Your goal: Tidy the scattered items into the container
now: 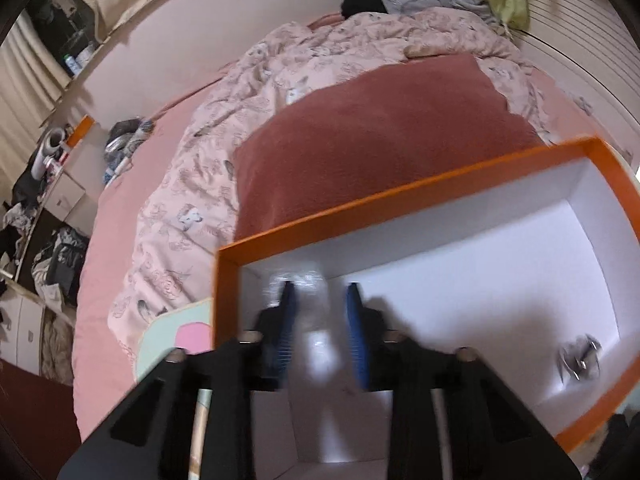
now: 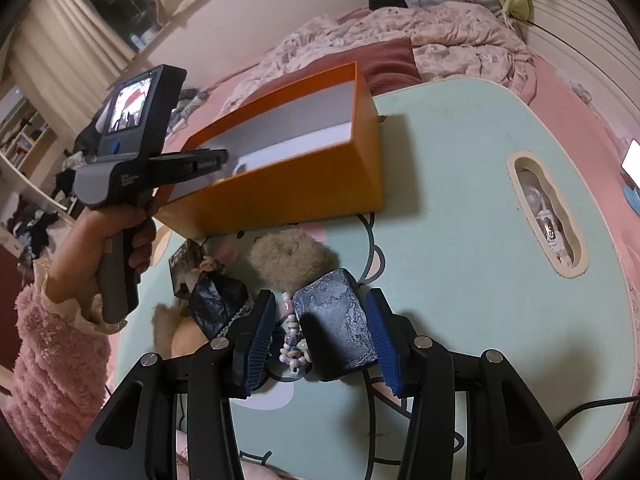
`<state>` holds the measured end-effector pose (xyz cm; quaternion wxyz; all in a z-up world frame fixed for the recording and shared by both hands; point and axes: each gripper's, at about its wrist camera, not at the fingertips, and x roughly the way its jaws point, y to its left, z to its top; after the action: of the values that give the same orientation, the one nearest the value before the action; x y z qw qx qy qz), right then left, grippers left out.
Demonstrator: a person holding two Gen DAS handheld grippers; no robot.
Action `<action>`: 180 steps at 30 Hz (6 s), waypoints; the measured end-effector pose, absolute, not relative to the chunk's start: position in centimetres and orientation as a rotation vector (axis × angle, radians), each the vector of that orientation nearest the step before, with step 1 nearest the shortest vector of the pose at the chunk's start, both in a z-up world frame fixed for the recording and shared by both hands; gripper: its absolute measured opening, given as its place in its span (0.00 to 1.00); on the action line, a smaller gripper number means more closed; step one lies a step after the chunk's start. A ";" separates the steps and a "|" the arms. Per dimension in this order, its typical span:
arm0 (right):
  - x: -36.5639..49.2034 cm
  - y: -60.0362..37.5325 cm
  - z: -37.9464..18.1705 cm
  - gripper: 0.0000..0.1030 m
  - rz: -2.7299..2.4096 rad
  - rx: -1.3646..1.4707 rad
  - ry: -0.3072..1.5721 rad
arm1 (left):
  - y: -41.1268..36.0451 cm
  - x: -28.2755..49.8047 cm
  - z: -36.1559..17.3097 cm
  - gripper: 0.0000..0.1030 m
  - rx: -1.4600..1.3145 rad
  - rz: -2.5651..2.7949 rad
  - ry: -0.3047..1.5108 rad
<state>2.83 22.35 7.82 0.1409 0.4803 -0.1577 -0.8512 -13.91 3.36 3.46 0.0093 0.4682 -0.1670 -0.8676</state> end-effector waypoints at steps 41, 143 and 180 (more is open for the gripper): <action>4.1 21.2 8.7 0.45 -2.537 1.347 -0.326 | -2.8 5.4 7.3 0.64 1.385 -3.171 0.546; 8.1 18.1 3.6 1.00 -2.554 1.439 0.195 | 0.0 9.7 0.3 1.00 1.637 -2.920 -0.156; 8.1 18.2 3.6 1.00 -2.554 1.439 0.195 | 0.1 9.8 0.3 1.00 1.636 -2.920 -0.155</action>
<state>8.14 18.17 3.64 0.1016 0.4873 0.0661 -0.8648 9.76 0.07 0.32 -0.1042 0.4857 -0.0461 -0.8667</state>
